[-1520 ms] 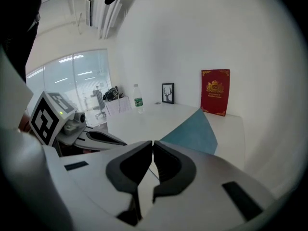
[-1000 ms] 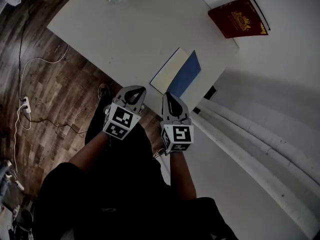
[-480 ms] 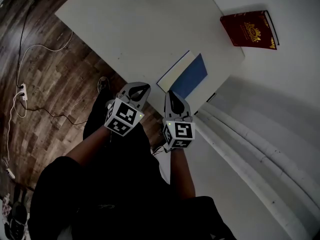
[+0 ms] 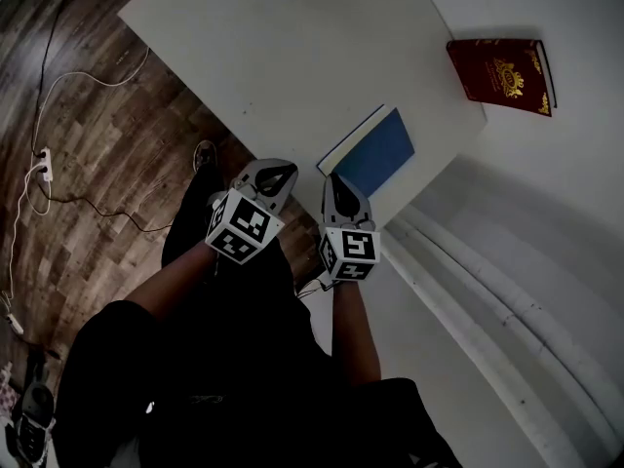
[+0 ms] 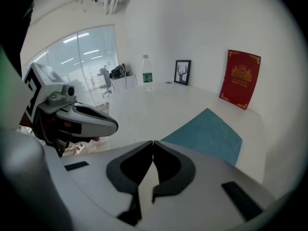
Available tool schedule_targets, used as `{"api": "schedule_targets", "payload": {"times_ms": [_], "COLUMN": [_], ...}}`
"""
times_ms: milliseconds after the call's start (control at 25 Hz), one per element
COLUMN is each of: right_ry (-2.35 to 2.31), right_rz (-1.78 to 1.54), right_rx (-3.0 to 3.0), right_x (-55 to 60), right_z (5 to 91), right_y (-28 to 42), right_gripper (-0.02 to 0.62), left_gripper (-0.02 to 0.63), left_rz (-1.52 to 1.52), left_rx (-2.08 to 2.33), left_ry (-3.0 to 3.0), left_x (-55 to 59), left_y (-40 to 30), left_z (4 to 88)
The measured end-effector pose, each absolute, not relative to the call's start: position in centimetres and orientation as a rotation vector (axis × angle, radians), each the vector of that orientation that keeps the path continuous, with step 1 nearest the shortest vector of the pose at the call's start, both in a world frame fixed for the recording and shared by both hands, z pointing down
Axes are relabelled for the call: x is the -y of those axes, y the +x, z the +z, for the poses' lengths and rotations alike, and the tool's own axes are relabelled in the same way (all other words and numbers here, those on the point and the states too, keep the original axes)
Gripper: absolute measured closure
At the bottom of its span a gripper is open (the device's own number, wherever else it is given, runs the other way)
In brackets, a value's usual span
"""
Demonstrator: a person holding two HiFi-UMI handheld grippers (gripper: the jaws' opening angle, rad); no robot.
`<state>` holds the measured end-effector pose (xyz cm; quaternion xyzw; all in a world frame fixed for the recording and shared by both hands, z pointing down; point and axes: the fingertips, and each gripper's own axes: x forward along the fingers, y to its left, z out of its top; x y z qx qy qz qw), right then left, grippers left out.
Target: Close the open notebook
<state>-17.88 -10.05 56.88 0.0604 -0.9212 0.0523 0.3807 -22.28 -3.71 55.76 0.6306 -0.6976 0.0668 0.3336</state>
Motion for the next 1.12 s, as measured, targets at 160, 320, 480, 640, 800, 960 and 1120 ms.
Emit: {"api": "schedule_targets", "payload": {"times_ms": [160, 320, 480, 640, 800, 960, 1120], "right_ry": [0.141, 0.137, 0.140, 0.156, 0.162, 0.125, 0.074], "right_rz": [0.116, 0.109, 0.120, 0.132, 0.133, 0.115, 0.148], "right_rx": [2.314, 2.268, 2.222, 2.186, 2.145, 2.081, 2.025], "right_x": [9.8, 9.6, 9.5, 9.4, 9.3, 9.4, 9.4], "right_z": [58.0, 59.2, 60.6, 61.2, 61.4, 61.7, 61.9], "right_y": [-18.2, -18.5, -18.7, -18.8, -18.9, -19.1, -19.4], "right_gripper": [0.569, 0.569, 0.569, 0.569, 0.569, 0.569, 0.568], "left_gripper": [0.603, 0.603, 0.603, 0.603, 0.603, 0.603, 0.603], "left_rz": [0.167, 0.161, 0.158, 0.147, 0.136, 0.137, 0.135], "left_rx": [1.812, 1.795, 1.776, 1.762, 1.726, 1.690, 1.687], "left_ry": [1.645, 1.647, 1.662, 1.683, 1.707, 1.738, 1.734], "left_x": [3.3, 2.9, 2.6, 2.4, 2.1, 2.1, 1.3], "left_y": [-22.7, -23.0, -23.4, -24.0, -24.5, -24.9, -25.2], "left_z": [55.9, 56.1, 56.2, 56.1, 56.2, 56.4, 56.6]}}
